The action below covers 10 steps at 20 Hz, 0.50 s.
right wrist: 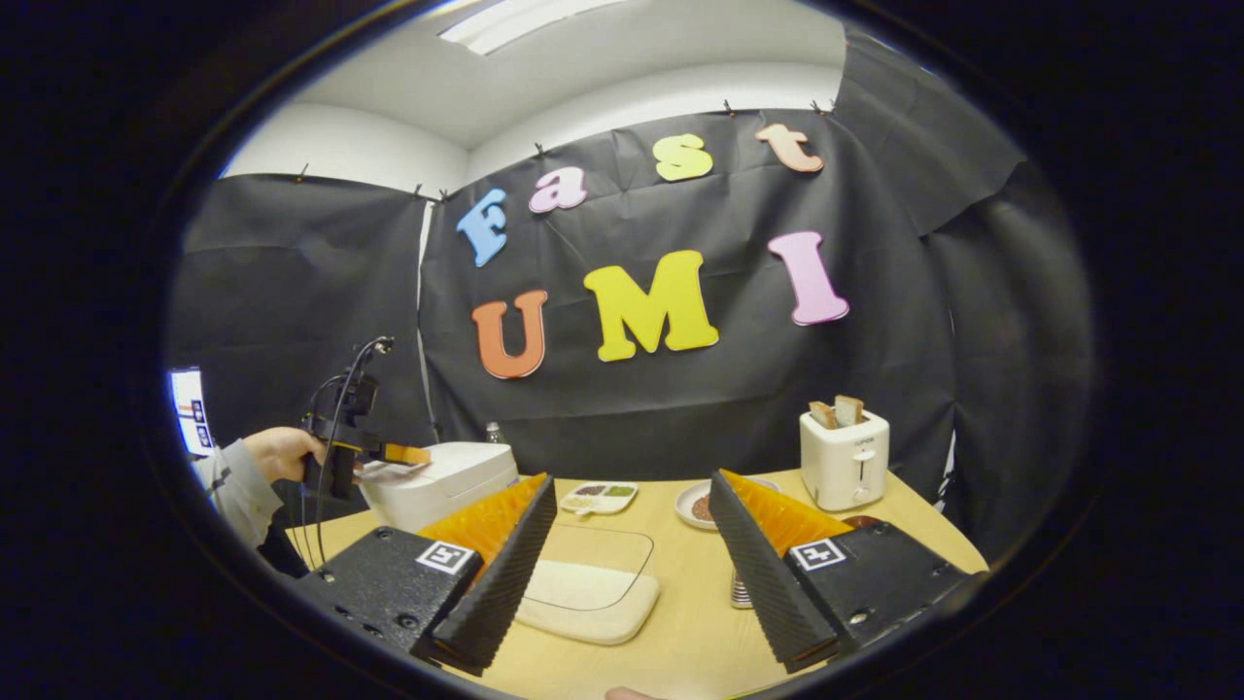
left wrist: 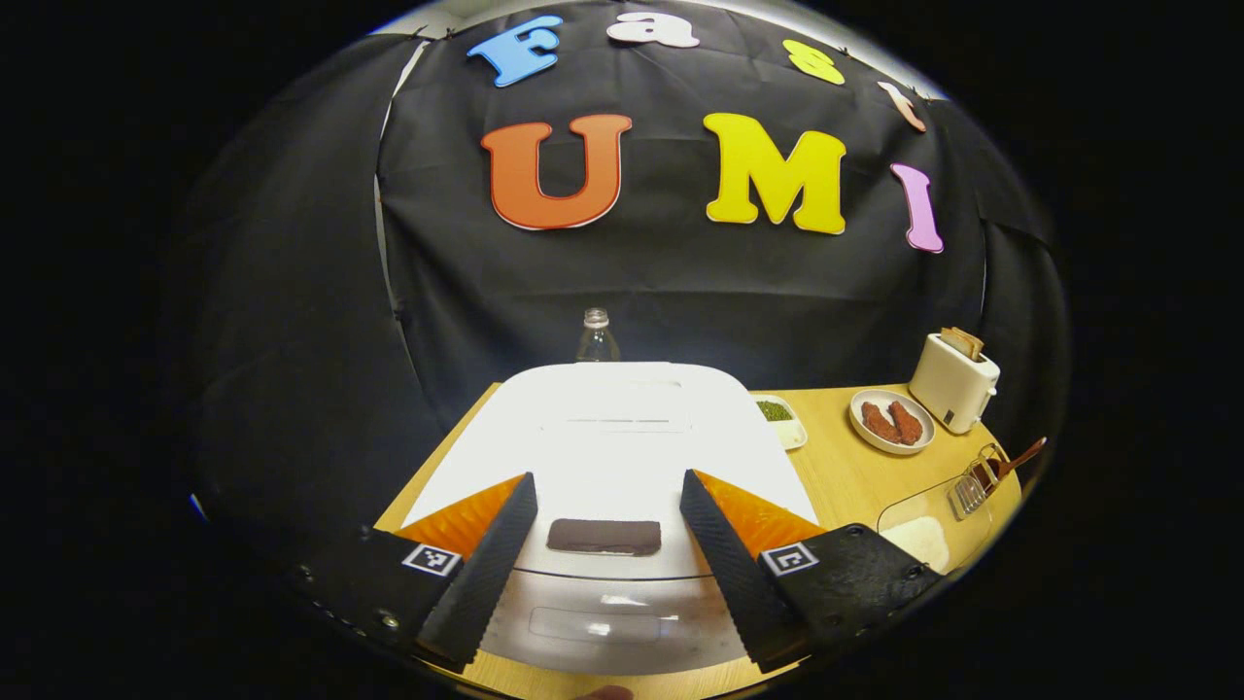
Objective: Close the left gripper, press the button to open the rice cooker; take a wooden spoon from the chopstick holder with the right hand, scoop a spoonful of rice and pour it into the rice cooker, then put the wooden spoon back into the chopstick holder.
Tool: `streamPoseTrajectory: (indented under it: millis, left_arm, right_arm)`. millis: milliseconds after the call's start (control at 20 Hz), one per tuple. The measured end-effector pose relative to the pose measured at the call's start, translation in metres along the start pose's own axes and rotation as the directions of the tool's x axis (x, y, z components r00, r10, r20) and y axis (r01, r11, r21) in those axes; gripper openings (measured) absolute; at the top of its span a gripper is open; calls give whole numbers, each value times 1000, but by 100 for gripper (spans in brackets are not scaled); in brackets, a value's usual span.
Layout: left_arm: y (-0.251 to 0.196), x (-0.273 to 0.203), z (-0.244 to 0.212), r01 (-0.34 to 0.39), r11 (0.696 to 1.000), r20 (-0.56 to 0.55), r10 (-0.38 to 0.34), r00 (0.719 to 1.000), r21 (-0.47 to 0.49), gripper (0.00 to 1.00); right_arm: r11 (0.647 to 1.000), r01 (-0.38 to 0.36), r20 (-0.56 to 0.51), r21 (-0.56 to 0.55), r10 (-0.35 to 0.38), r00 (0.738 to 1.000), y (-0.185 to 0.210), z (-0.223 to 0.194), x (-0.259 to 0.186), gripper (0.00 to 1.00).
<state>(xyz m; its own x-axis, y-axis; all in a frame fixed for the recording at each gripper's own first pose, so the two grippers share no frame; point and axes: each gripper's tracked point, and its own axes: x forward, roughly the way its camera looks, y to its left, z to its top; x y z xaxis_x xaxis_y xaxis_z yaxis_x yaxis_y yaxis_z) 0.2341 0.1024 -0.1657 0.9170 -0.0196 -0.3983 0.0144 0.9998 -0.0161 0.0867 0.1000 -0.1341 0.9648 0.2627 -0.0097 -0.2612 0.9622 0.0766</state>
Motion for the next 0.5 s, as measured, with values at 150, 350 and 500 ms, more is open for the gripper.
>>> streamPoseTrajectory:
  millis: [150,350,500]
  left_arm:
    - [0,0,0,-16,1000,35,17,999,-12,96]
    - [-1,-1,-2,-18,1000,36,18,999,-14,96]
    - [0,-6,-2,-14,1000,20,14,1000,-23,96]
  right_arm:
    - [1000,16,-5,-2,-16,1000,-4,1,0,100]
    - [999,36,-7,-3,-36,999,-9,0,-1,100]
    - [999,39,-14,4,-39,999,-9,-3,-1,100]
